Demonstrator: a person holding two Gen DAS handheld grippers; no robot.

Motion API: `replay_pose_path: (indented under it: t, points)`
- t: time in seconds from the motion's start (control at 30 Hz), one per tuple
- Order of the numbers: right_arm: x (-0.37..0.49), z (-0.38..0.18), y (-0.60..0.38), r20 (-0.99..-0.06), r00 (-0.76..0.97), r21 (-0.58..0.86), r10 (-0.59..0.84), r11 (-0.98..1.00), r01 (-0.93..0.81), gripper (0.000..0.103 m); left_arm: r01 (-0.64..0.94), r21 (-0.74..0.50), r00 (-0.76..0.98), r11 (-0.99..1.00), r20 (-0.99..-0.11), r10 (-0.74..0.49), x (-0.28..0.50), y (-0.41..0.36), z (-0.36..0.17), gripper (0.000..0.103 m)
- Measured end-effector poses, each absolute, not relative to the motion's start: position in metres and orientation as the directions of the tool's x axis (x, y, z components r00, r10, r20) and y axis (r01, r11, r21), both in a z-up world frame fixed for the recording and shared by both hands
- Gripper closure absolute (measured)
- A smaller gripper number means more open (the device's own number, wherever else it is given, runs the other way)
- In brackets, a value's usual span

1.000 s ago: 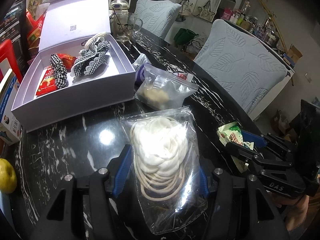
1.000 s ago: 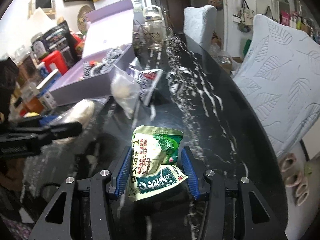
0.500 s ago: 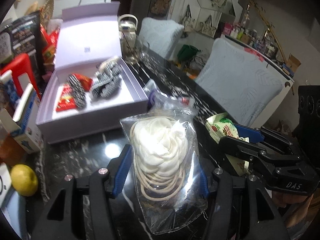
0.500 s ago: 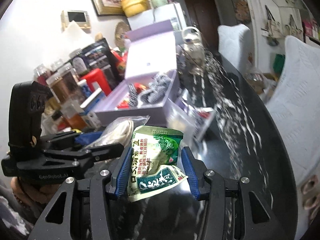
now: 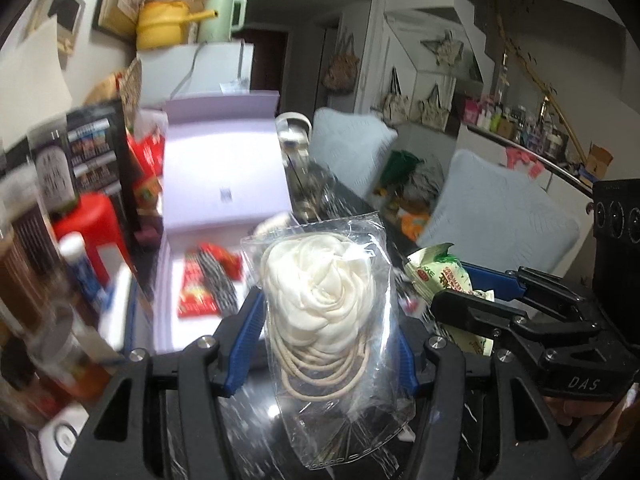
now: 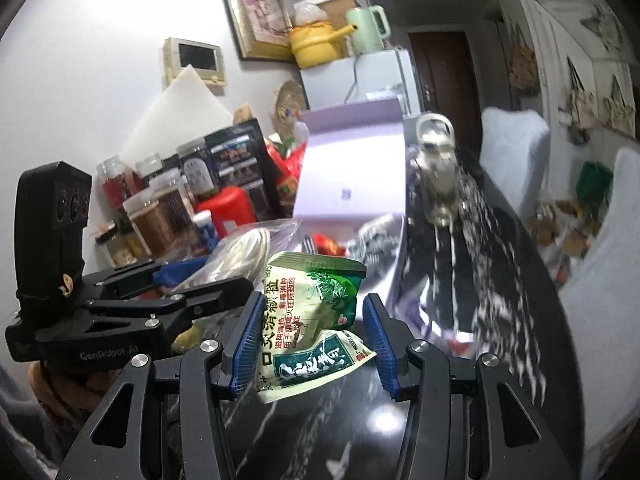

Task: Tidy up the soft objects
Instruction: 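Carry the hair-tie bag and green packet with both tools into the lavender box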

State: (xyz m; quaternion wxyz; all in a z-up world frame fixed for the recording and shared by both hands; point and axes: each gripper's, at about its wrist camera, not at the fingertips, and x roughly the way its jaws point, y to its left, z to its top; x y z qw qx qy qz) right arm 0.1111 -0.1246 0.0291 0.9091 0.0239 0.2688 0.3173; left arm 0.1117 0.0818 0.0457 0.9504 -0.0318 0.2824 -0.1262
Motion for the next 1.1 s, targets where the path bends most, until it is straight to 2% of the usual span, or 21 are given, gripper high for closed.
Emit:
replay_pose_path:
  t: [0.37,0.7,0.87,1.1]
  points:
    - [0.144,0.087,-0.097,-0.392,0.704,0.107,0.592,0.790,-0.604,0.054,0.180,-0.105,0.885,0.978,-0.417,-0.207,0.144,0.107,0.092,0.046]
    - [0.190,0.107,-0.075,-0.356,0.722,0.089,0.593,0.791,-0.606,0.054,0.162,-0.086,0.906,0.983,-0.382,-0.183,0.189,0.121,0.105,0.046]
    - [0.218,0.104,-0.063,-0.362,0.722,0.086,0.589,0.792,-0.604,0.054,0.116,-0.065,0.911,0.991,-0.390,-0.133,0.213,0.130,0.099,0.046]
    - [0.259,0.086,-0.044,-0.402,0.707,0.097,0.582,0.795,-0.599,0.054,0.066,-0.066,0.877,0.996,-0.472,-0.090,0.251,0.145,0.074,0.046]
